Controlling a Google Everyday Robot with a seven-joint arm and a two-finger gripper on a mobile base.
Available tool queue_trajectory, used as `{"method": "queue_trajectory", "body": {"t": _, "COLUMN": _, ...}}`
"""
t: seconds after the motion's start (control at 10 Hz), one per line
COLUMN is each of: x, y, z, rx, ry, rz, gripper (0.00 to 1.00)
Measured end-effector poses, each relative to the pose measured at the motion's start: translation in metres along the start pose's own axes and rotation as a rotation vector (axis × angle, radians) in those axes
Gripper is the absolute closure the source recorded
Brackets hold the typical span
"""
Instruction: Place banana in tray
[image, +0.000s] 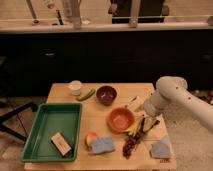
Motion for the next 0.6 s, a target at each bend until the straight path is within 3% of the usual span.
{"method": "queue_trajectory", "body": {"t": 0.1, "x": 0.0018, "y": 0.0011, "z": 0.0, "rx": 0.001, "ry": 0.0, "rz": 0.002, "gripper": 0.6}}
{"method": "queue_trajectory", "body": {"t": 0.4, "x": 0.0024, "y": 0.0019, "z": -0.0002, "rx": 0.005, "ry": 0.002, "rz": 0.003, "gripper": 0.89}}
{"method": "queue_trajectory", "body": {"t": 0.6, "x": 0.0015, "y": 0.0017, "z": -0.001, "rx": 0.006, "ry": 0.005, "rz": 0.001, "gripper": 1.0}}
